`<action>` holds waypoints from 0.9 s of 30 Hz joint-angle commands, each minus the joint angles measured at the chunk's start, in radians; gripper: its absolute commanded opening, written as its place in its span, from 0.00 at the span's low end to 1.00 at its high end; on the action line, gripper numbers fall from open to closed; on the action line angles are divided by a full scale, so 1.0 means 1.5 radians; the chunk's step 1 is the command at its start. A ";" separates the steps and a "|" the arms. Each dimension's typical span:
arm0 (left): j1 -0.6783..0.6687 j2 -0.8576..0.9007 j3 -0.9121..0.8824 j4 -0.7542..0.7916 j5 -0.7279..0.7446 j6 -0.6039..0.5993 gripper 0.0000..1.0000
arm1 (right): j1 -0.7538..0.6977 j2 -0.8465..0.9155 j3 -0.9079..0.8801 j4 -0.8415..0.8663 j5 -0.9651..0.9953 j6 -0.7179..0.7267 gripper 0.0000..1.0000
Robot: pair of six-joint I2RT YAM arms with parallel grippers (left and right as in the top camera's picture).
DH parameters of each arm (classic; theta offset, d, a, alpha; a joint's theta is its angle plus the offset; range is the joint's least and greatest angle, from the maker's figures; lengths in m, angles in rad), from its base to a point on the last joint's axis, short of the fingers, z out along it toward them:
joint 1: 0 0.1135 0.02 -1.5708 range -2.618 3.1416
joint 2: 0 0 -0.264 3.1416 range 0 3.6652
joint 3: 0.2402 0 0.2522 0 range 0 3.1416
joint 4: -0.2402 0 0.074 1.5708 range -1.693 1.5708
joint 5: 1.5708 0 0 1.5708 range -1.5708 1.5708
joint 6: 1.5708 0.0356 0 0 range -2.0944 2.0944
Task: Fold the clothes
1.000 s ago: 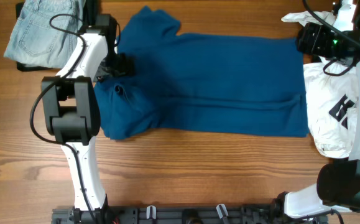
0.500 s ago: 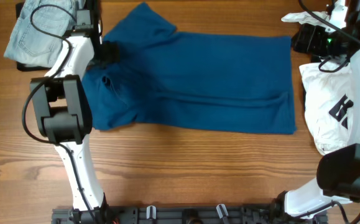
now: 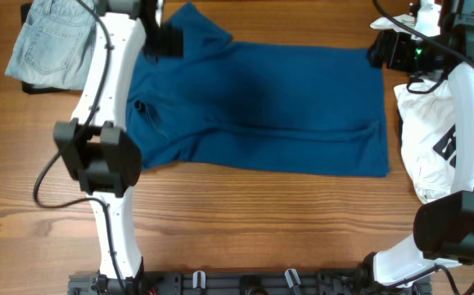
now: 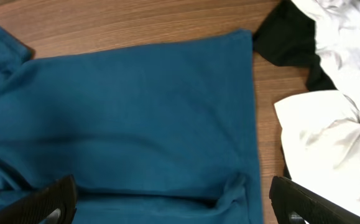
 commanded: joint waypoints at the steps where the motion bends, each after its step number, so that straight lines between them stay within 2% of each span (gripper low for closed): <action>1: 0.001 -0.004 0.029 0.092 0.043 0.001 1.00 | 0.012 0.007 0.004 0.003 -0.012 -0.012 0.99; 6: 0.002 0.108 0.029 0.260 0.043 0.011 1.00 | 0.014 0.007 0.004 -0.018 -0.012 -0.012 1.00; 11: 0.002 0.222 0.030 0.385 0.043 0.011 1.00 | 0.014 0.007 0.002 -0.039 0.009 -0.012 0.99; 20: 0.003 0.298 0.030 0.522 0.058 0.010 1.00 | 0.014 0.007 0.002 -0.041 0.025 -0.010 0.99; 27: 0.002 0.345 0.030 0.563 0.061 0.011 0.99 | 0.014 0.007 0.002 -0.032 0.024 -0.005 1.00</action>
